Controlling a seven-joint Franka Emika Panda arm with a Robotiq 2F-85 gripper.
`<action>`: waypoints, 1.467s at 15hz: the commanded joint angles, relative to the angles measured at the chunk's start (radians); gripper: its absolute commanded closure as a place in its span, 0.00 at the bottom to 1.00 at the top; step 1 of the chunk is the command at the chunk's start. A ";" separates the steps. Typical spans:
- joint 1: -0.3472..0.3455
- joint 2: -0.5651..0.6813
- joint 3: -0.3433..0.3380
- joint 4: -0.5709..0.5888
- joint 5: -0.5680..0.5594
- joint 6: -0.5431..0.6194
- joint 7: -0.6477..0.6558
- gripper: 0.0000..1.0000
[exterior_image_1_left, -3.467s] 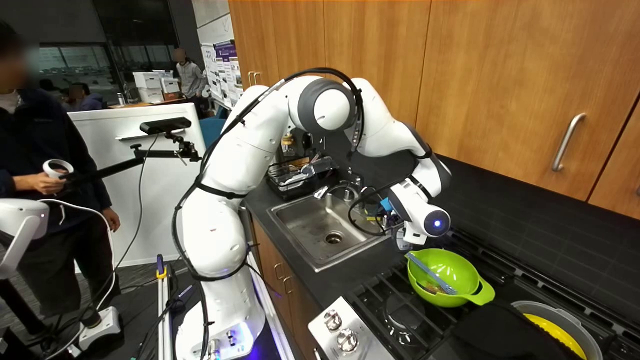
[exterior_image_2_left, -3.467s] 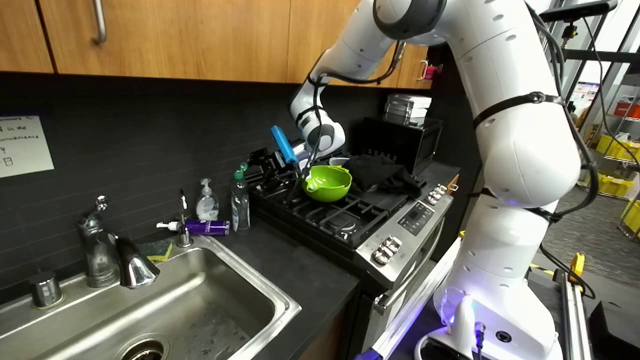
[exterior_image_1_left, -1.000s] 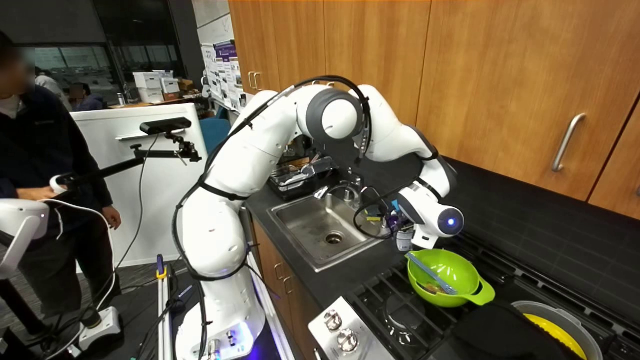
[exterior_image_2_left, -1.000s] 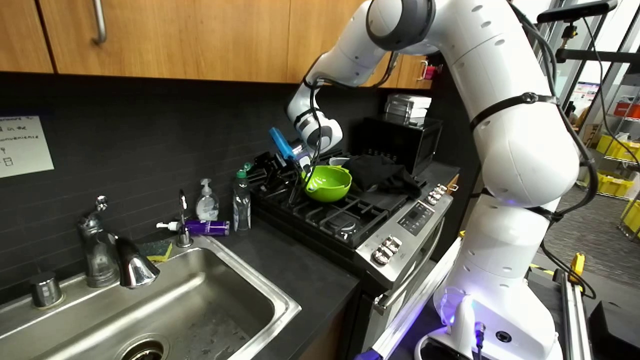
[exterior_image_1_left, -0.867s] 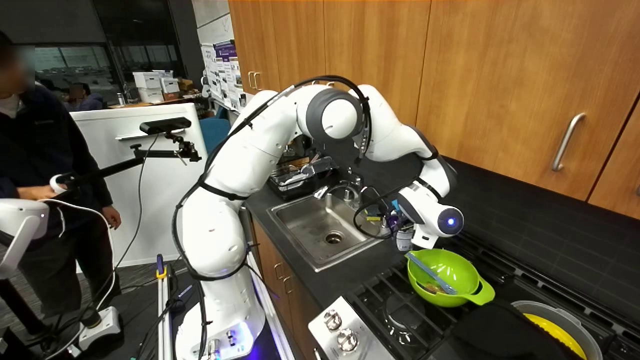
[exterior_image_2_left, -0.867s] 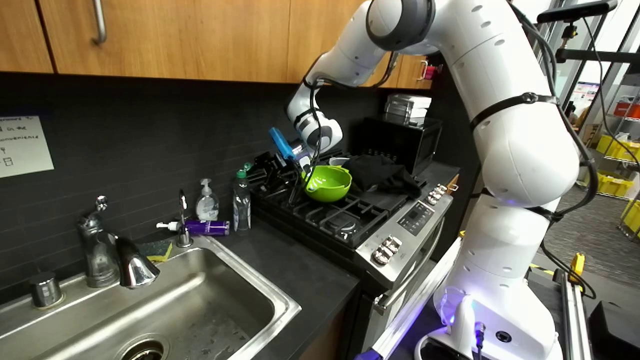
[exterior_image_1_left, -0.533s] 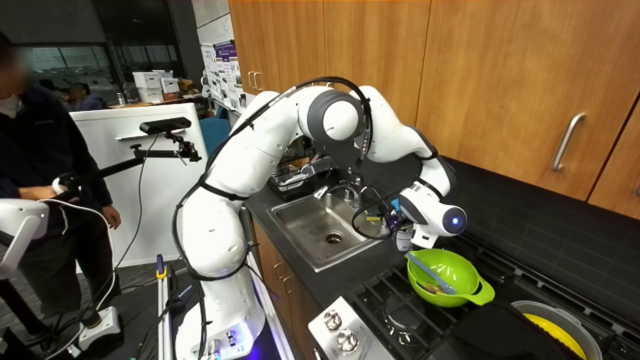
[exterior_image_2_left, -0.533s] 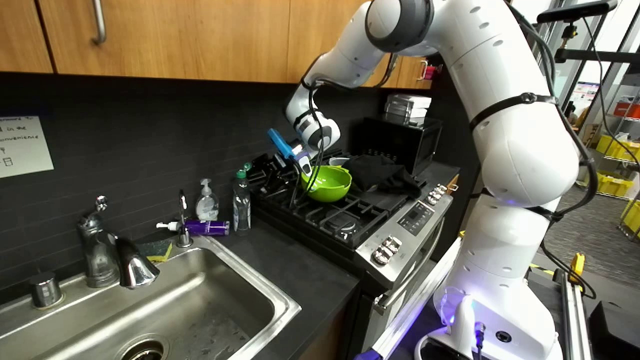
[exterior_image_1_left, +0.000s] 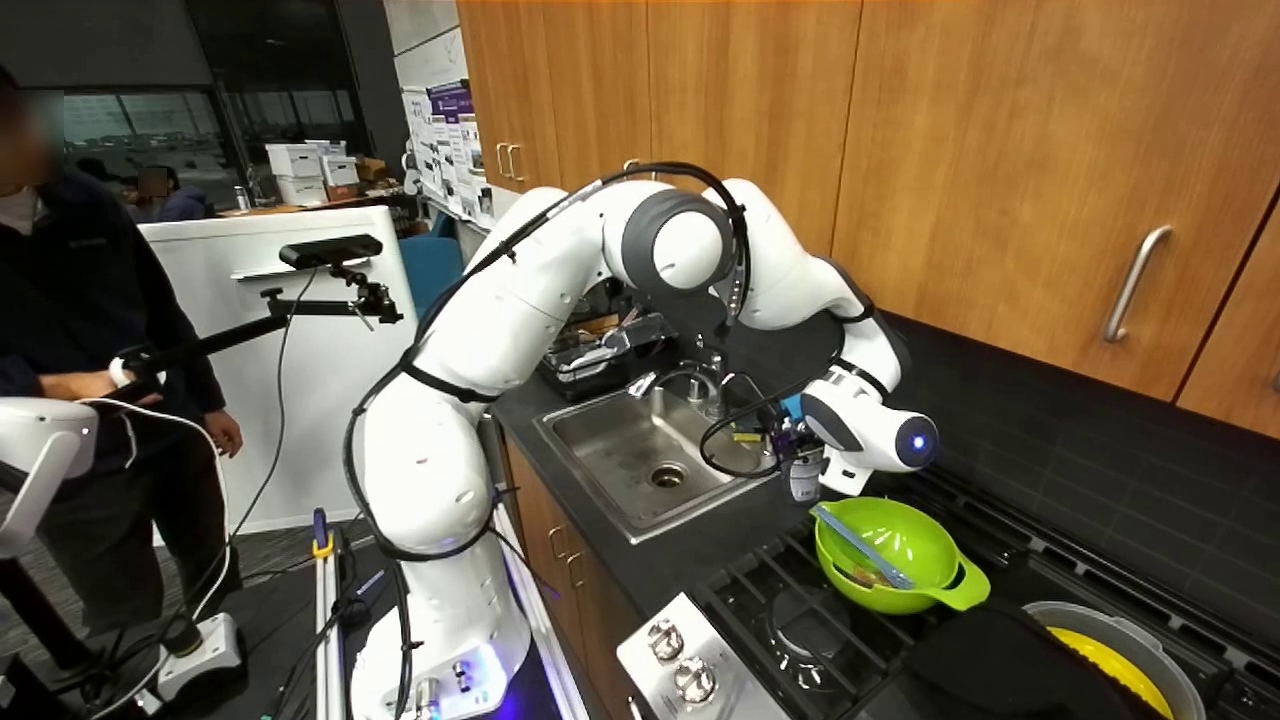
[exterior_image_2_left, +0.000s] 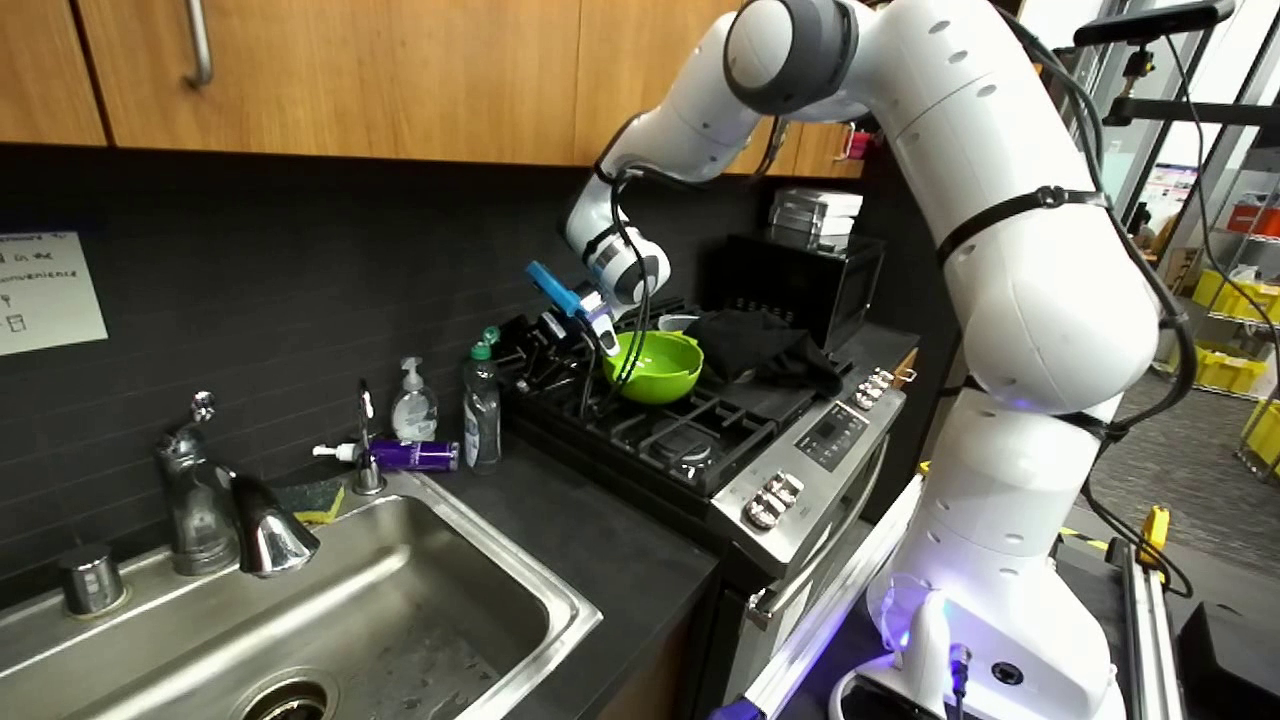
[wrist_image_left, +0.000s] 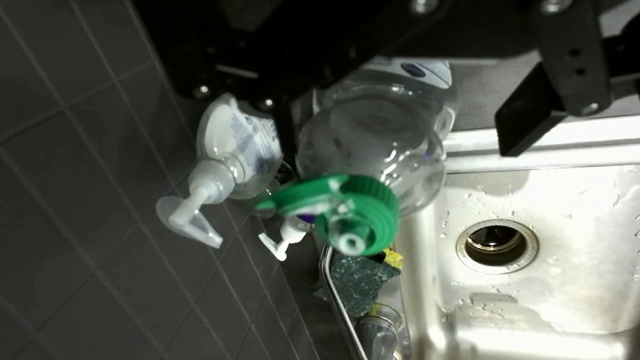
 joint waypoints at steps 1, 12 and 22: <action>0.005 0.023 0.001 0.056 -0.048 -0.022 0.068 0.00; -0.004 0.017 -0.003 0.056 -0.071 -0.061 0.128 0.00; -0.019 0.042 0.009 0.107 -0.125 -0.244 0.154 0.00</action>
